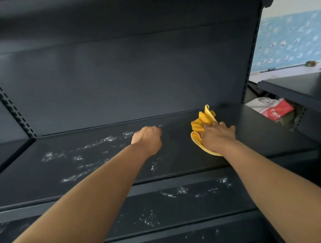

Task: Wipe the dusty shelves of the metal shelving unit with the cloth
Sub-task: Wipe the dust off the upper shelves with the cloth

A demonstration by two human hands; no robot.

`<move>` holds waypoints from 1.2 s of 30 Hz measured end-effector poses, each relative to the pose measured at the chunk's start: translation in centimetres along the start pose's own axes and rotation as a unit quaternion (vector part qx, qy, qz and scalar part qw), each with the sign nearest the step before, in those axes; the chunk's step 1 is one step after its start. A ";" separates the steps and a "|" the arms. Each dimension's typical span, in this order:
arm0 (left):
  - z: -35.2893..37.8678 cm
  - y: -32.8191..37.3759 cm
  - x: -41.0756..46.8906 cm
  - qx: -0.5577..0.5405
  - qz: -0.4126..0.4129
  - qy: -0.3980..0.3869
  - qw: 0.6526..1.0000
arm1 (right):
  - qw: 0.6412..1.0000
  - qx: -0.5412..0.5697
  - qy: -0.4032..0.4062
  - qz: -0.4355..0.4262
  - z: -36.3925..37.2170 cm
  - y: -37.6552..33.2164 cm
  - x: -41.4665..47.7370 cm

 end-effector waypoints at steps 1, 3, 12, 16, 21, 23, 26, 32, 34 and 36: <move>-0.2 0.1 0.7 -0.005 -0.004 0.004 1.000 | 1.000 0.009 -0.001 -0.005 0.0 0.4 1.0; -0.6 0.4 2.1 -0.012 -0.011 0.009 1.000 | 0.999 0.024 -0.006 -0.020 0.1 1.0 3.0; -1.0 -3.5 4.4 0.008 -0.057 0.022 0.998 | 0.998 0.020 -0.006 -0.060 0.2 0.1 10.2; -2.1 -9.5 4.1 0.021 -0.126 0.031 0.991 | 0.998 -0.023 -0.009 -0.057 -0.1 -1.4 10.9; -2.3 -14.3 2.9 -0.014 -0.186 0.029 0.982 | 0.992 -0.017 0.004 -0.121 -0.2 -6.2 10.4; -2.4 -15.2 2.5 -0.009 -0.185 0.038 0.982 | 0.987 -0.004 0.012 -0.159 -0.2 -9.1 10.2; -3.1 -17.2 1.5 -0.004 -0.182 0.063 0.981 | 0.979 0.003 0.016 -0.204 -0.2 -13.5 9.7; -3.4 -24.8 -1.5 0.004 -0.245 0.041 0.969 | 0.964 0.010 0.017 -0.265 -0.1 -23.0 8.7; -3.5 -28.3 -2.7 0.022 -0.289 0.022 0.957 | 0.964 0.009 0.016 -0.265 -0.1 -25.1 8.6; -3.2 -31.8 -4.0 0.045 -0.334 -0.001 0.942 | 0.965 0.005 0.015 -0.262 0.0 -26.7 8.5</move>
Point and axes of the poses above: each hand's wrist, its own x-axis towards the middle knuckle, its own z-axis out of the palm, y = z × x, the point moved 9 cm from there along x, towards the middle knuckle, and after that the axes turned 13 degrees about -z, right-handed, at the moved point
